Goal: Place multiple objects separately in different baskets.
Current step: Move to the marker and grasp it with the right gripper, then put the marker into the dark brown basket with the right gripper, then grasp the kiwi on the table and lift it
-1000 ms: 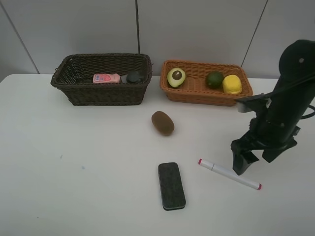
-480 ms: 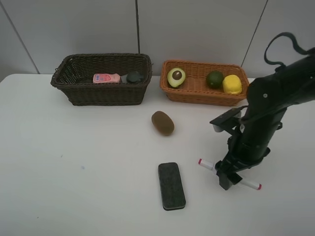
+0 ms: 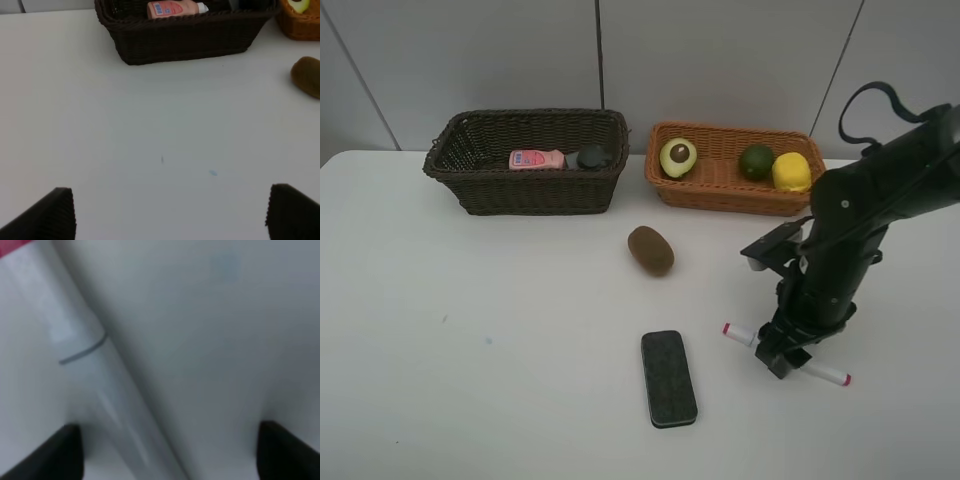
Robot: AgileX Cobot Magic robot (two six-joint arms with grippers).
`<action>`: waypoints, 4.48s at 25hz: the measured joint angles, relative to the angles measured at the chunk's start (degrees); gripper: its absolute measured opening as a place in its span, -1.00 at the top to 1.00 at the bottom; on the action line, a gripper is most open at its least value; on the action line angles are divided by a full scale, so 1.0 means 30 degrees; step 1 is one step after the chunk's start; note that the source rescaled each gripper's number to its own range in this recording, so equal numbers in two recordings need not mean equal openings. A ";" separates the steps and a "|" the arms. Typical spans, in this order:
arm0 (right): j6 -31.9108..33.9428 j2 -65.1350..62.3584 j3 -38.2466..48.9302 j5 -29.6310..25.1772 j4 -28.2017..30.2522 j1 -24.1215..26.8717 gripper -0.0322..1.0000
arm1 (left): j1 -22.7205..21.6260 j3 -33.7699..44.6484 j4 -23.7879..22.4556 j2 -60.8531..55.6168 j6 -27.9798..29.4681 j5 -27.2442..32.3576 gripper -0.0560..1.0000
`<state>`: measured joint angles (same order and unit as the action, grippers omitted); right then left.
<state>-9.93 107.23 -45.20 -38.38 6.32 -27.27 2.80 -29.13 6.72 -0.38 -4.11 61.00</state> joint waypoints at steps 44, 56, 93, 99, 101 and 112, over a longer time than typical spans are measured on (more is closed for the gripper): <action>-0.4769 0.9837 -2.1504 1.4582 -1.2815 -0.2637 -0.40 | 0.0000 0.0000 0.0000 0.0000 0.0000 0.0000 -1.00; -0.4375 0.8084 -2.1750 0.7672 -1.2671 -0.2616 -1.00 | 0.0000 0.0000 0.0000 0.0000 0.0000 0.0000 -1.00; 0.0520 0.4731 -1.6939 -0.7527 -0.3316 -0.2801 -1.00 | 0.0000 0.0000 0.0000 0.0000 0.0000 0.0000 -1.00; 0.0502 0.5799 -1.6777 -0.6085 -0.3126 -0.2801 -1.00 | 0.0000 0.0000 0.0000 0.0000 0.0000 0.0000 -1.00; 0.0502 0.6375 -1.6759 -0.5985 -0.2547 -0.2801 -1.00 | 0.0000 0.0000 0.0000 0.0000 0.0000 0.0000 -1.00; 0.0502 0.8115 -1.6673 -0.4046 -0.2255 -0.2801 -1.00 | 0.0000 0.0000 0.0000 0.0000 0.0000 0.0000 -1.00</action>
<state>-8.42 131.57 -95.21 -50.52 -0.45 -35.67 2.80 -29.13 6.72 -0.38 -4.11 61.00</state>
